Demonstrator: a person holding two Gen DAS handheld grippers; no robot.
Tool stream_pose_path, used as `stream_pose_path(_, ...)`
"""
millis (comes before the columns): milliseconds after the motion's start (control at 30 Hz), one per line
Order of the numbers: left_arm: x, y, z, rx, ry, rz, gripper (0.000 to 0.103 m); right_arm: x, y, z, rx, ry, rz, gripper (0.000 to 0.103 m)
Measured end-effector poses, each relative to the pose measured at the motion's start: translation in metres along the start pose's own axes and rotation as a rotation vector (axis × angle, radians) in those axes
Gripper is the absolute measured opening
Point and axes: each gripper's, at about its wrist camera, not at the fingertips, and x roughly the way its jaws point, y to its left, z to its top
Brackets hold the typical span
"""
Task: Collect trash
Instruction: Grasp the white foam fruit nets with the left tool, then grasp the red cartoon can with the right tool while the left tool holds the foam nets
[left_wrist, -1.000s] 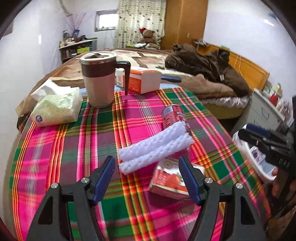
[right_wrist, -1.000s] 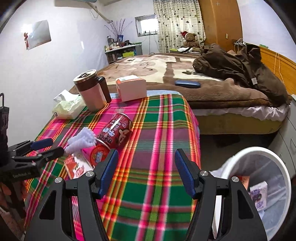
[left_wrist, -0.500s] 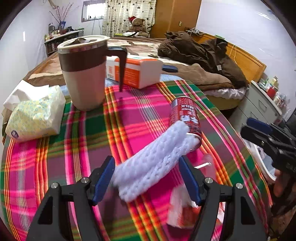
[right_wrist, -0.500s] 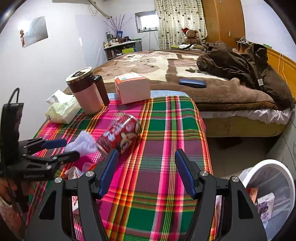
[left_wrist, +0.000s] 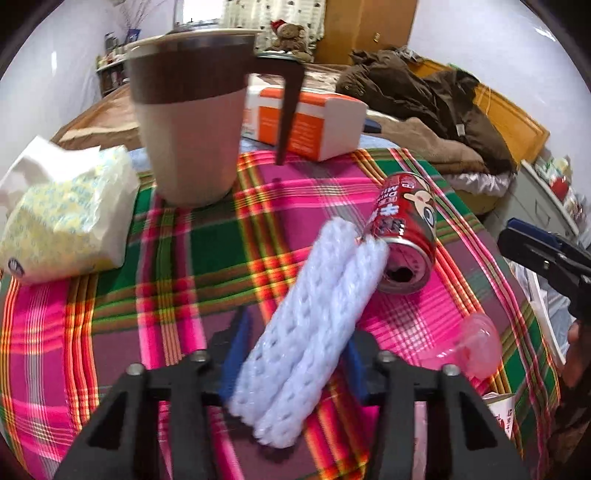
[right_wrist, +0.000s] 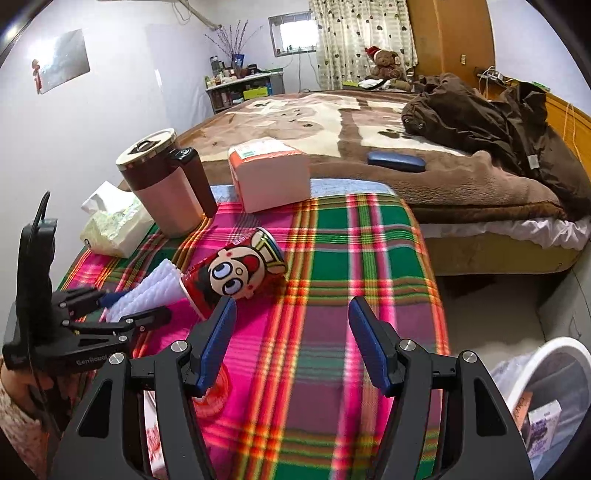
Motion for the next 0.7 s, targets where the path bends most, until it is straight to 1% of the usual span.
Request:
stream_pose_path(33,-0.002,0.003,-0.001,-0.011,-0.005,0.004,0.037,0.004,0.003,0.002,0.002,0.006,0.01,0.065)
stream_pose_path(100,-0.004,0.011,-0.002,-0.044,-0.013,0.008,0.035,0.011,0.007,0.007,0.004,0.014,0.019,0.065)
stream_pose_path(267,-0.009,0.027,-0.006,-0.119,-0.036,0.051,0.035,0.026,0.018,0.018,0.02,0.031,0.047,0.065)
stream_pose_path(333,-0.012,0.035,-0.009,-0.153,-0.042,0.038,0.035,0.033,0.022,0.024,0.032,0.041,0.056,0.065)
stream_pose_path(467,-0.015,0.041,-0.013,-0.156,-0.049,0.053,0.035,0.049,0.026,0.034,0.081,0.081,0.085,0.065)
stream_pose_path(600,-0.016,0.044,-0.015,-0.177,-0.057,0.038,0.035,0.059,0.036,0.04,0.077,0.09,0.054,0.065)
stream_pose_path(700,-0.014,0.043,-0.014,-0.179,-0.06,0.029,0.036,0.066,0.045,0.041,0.052,0.117,0.039,0.065)
